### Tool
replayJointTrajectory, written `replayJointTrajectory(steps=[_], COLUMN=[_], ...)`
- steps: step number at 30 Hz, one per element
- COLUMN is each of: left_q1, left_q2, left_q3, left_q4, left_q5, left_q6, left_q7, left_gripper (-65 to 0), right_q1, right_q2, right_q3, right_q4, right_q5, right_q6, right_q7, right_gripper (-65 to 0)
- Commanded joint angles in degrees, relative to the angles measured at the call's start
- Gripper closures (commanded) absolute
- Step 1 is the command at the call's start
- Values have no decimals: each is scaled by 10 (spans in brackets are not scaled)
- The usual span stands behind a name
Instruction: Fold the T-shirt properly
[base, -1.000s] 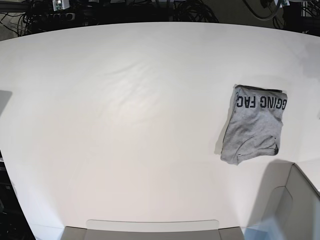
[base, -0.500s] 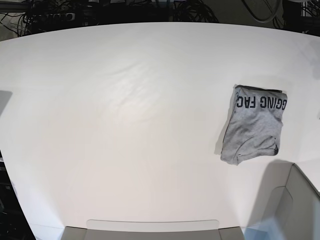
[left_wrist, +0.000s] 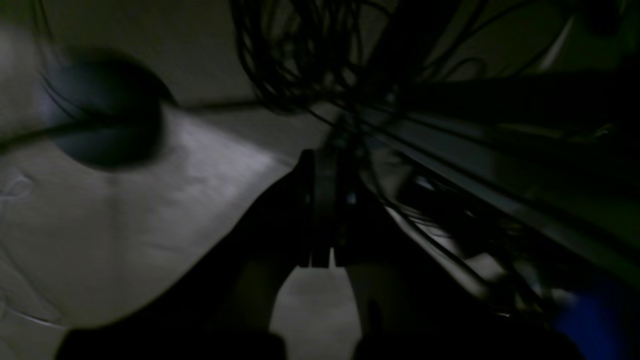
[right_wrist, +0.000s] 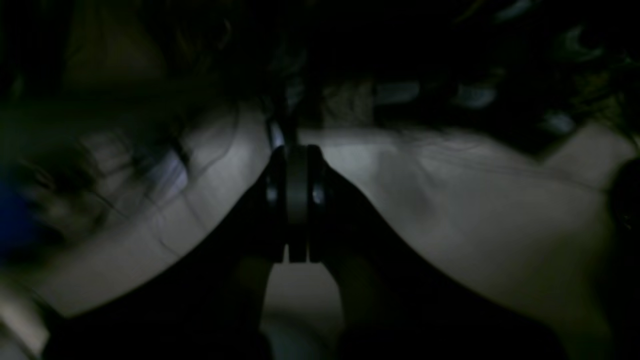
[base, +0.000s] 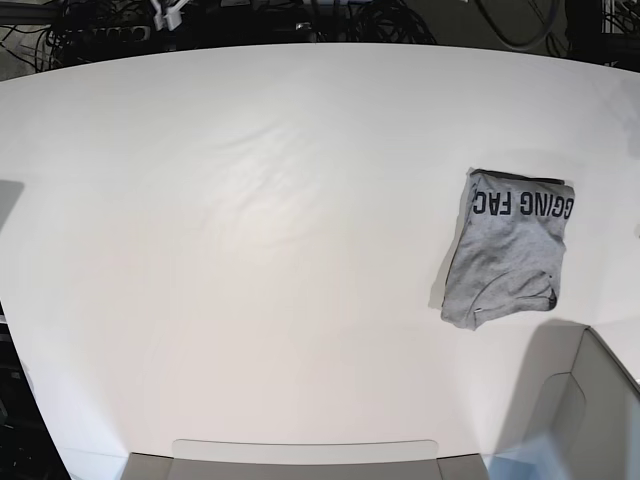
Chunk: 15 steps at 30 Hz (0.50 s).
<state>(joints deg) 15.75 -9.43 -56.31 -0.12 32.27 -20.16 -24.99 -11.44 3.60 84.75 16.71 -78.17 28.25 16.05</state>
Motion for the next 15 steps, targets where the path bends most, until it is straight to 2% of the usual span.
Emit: replayJointTrajectory(steps=[1,3,5,7,9,10,12,15], left_q1=[2,-10,-19,-23,-29,-30,-35,-43], left_q2=[-5,-6,-13,-14,-14,-14,-12,-8], left_q3=[1,2,2,1,1,1,1,0], left_q4=[1,1,1,1,1,1,1,1], left_q5=[21,64,97,109,117,120,120,120], left_q6=[24,67,105,129,134,134,134,134], left_q7=[18,47,60,60,63,64,64,64], left_gripper=[0,0,0,0,-12,-21,-30,-37], right_q1=[-4,4,13,22,25,25,31,34], right_q2=[29,52,61,60,58,58,57,56], right_q3=[2,2,2,2,2,2,2,2], right_q4=[-28,-81,-110,-115,-115,-116,-117,-118], right_q5=[-20,-68,-68,-68,-68,-68,-68,-68], right_q6=[-59,-170,-279,-368,-438,-468,-504,-516], right_q7=[5,3,3,3,3,3,3,2], right_gripper=[0,0,0,0,0,0,0,0])
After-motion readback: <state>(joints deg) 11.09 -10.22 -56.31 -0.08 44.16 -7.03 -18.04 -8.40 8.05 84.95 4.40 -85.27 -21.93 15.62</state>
